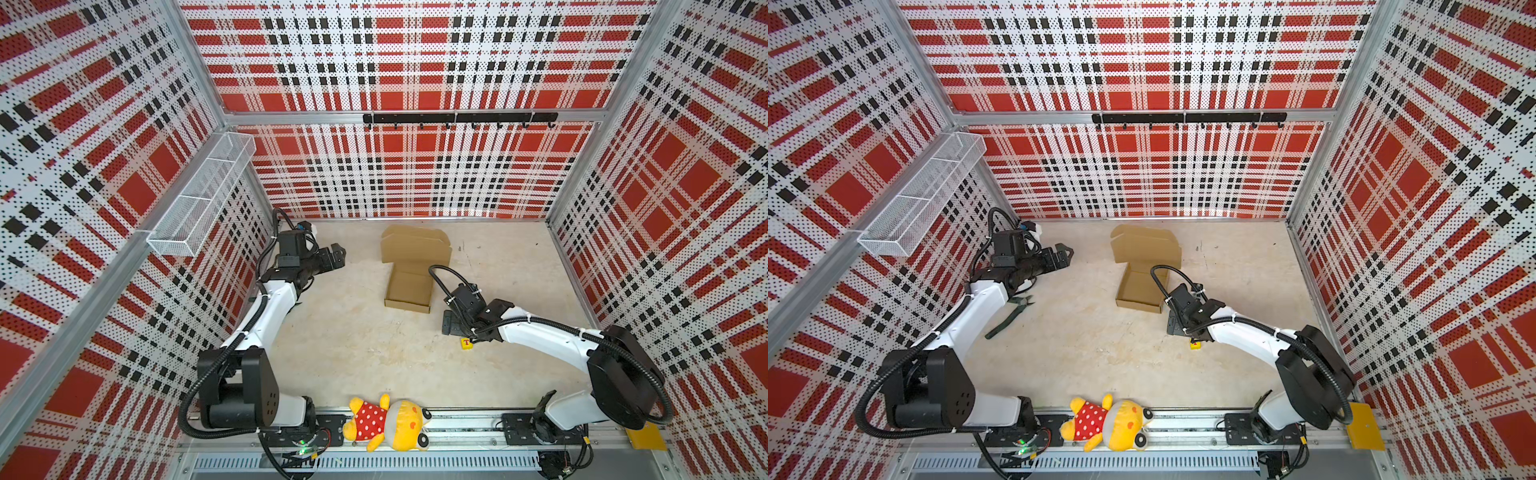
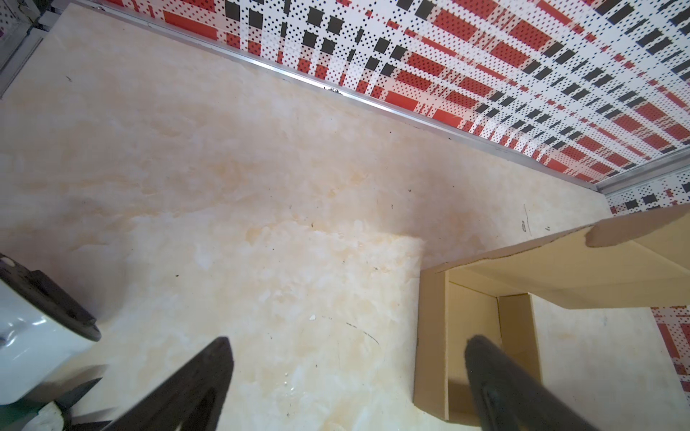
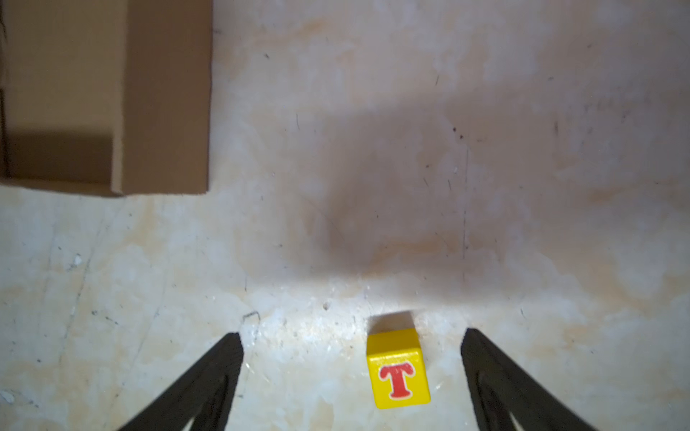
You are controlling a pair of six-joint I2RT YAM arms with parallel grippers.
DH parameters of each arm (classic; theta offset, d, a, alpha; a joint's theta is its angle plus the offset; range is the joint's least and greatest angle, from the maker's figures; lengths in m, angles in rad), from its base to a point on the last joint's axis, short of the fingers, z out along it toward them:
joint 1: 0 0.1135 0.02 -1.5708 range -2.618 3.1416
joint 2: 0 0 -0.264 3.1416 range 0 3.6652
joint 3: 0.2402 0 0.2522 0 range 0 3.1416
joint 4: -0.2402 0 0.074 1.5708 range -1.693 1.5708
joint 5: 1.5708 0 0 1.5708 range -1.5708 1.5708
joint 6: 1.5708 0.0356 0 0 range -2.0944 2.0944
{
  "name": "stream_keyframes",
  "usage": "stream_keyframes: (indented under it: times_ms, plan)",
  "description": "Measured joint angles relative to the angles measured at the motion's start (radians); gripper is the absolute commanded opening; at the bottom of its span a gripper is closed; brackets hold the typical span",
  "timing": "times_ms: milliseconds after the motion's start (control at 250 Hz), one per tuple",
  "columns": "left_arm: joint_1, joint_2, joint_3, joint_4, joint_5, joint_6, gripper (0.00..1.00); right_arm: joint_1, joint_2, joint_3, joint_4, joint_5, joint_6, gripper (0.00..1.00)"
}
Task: Fold the paper box
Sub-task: 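Release the box with the right gripper and grasp the yellow T block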
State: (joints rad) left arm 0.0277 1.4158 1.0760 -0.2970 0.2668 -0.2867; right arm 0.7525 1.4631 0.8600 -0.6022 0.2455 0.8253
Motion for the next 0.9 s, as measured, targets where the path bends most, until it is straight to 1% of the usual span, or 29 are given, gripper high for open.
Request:
stream_keyframes:
  times_ms: [124, 224, 444, 564, 692, 896]
  plan:
    - [0.004, 0.000, 0.000, 0.001, 0.000, 0.000, 1.00, 0.000, -0.011, -0.034, -0.001, -0.028, -0.010, 0.73]
    - [0.006, 0.000, 0.000, 0.001, 0.000, 0.000, 0.99, 0.000, -0.011, -0.057, -0.001, -0.041, -0.010, 0.66]
    - [0.007, 0.003, 0.000, 0.001, 0.000, 0.000, 0.99, 0.000, -0.003, -0.077, 0.000, -0.053, -0.014, 0.64]
    - [0.007, 0.006, 0.000, 0.001, -0.001, 0.000, 0.99, 0.000, 0.035, -0.076, 0.008, -0.058, -0.026, 0.61]
    - [0.010, 0.010, 0.000, 0.001, 0.000, 0.000, 0.99, 0.000, 0.076, -0.076, 0.013, -0.060, -0.035, 0.54]
    - [0.012, 0.019, 0.000, 0.001, -0.002, -0.001, 1.00, 0.000, 0.082, -0.069, 0.015, -0.068, -0.046, 0.44]
